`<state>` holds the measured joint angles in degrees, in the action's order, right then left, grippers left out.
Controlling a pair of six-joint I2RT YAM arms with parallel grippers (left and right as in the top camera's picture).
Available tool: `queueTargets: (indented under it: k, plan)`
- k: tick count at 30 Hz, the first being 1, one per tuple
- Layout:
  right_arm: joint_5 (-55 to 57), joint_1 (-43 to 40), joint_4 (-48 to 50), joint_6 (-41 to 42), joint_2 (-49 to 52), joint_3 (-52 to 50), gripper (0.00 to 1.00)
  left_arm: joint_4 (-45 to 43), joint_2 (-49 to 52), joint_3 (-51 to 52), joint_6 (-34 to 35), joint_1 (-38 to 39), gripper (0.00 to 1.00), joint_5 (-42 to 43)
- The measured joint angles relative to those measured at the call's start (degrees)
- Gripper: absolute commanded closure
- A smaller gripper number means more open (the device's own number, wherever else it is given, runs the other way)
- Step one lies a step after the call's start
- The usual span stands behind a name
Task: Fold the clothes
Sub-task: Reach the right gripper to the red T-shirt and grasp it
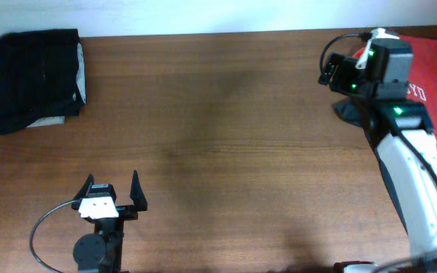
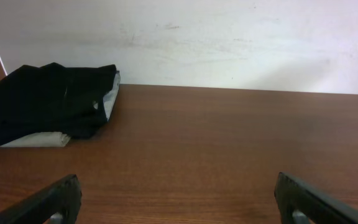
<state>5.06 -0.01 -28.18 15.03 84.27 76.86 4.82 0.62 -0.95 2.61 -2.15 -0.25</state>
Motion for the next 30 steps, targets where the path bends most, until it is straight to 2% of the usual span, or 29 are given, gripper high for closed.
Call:
queueTargets:
  k: [3,8,11,13,15,17,21,28,29,30]
  plan:
    - [0.26,-3.72,1.14,-0.02,5.84,0.0,0.01,0.02,0.0,0.0,0.0,0.0,0.01,-0.02]
    - [-6.01,-19.21,17.79,-8.83,8.39,0.66,0.09,-0.07,0.0,0.0,0.0,0.0,0.01,-0.02]
    - [-11.17,-25.97,24.98,-11.06,16.39,2.51,0.09,0.02,0.02,0.0,0.0,0.0,0.01,-0.02]
    - [-12.28,-28.41,23.06,-12.72,24.72,7.67,0.09,0.07,0.07,0.0,0.0,0.0,0.01,0.0]
    - [-11.58,-30.82,16.76,-15.72,34.4,15.32,0.08,0.04,0.0,0.0,0.0,0.0,0.01,0.0]
    - [-8.22,-32.09,12.68,-17.73,38.42,20.02,0.08,0.0,0.0,0.0,0.0,0.0,0.01,0.0]
    - [-3.13,-34.62,12.15,-21.49,39.89,23.61,0.08,0.02,0.0,0.0,0.0,0.0,0.01,-0.02]
    - [-1.88,-42.16,3.63,-27.54,44.78,23.98,0.1,0.04,0.0,0.0,0.0,0.0,0.01,-0.02]
    - [-1.92,-42.27,2.78,-28.35,45.33,23.98,0.11,0.04,0.0,0.0,0.0,0.0,0.01,0.0]
    - [-2.32,-42.25,2.36,-29.2,45.46,23.98,0.16,0.04,0.0,0.0,0.0,0.0,0.01,0.0]
